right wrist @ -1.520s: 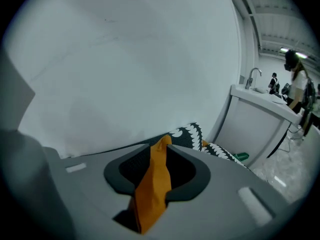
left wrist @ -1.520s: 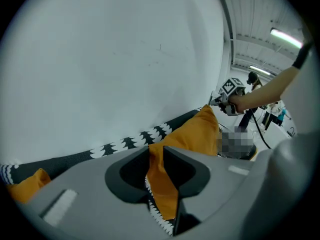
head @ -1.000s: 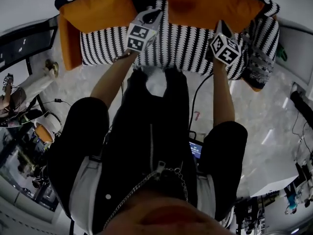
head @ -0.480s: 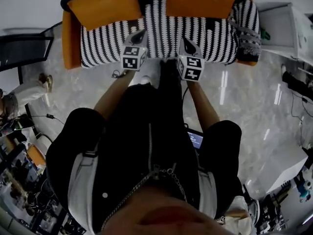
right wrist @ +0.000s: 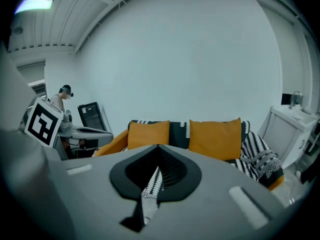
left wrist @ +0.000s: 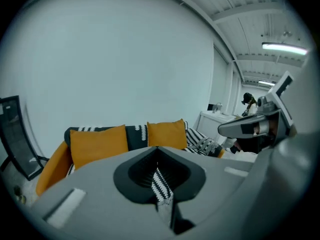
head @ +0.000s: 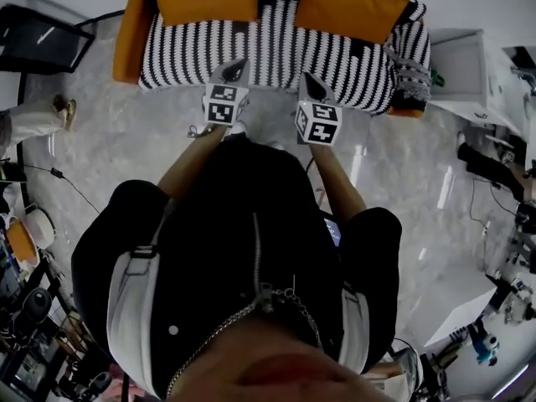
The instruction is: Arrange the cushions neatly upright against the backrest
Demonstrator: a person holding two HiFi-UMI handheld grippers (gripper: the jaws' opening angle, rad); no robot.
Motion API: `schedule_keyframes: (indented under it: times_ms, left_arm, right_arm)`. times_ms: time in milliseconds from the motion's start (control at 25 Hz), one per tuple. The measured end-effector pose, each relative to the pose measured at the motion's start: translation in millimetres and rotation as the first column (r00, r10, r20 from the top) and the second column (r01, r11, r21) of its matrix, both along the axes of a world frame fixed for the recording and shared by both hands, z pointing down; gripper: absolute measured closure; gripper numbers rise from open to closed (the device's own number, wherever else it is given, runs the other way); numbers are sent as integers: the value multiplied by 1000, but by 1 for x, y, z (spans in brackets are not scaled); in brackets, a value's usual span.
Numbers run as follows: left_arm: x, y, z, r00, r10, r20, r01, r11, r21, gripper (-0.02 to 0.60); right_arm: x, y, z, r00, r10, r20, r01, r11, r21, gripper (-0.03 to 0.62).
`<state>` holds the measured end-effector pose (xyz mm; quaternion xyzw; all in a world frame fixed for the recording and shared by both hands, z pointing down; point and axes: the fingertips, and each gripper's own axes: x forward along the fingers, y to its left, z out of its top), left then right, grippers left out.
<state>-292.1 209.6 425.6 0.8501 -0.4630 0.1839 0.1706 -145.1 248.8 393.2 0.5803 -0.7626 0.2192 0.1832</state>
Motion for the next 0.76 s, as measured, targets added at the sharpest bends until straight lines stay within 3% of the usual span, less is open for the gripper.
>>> schedule_keyframes:
  times_ms: [320,760]
  left_arm:
    - [0,56,-18,998,-54,-16,55,998,21,571]
    - [15,91,-17,998,-63,-10,64,998,13,571]
  right_arm:
    - [-24,37,-21,991,-132,-6,132,991,24,592]
    - [-16,59,-19,984,-177,12,176,984,21,592]
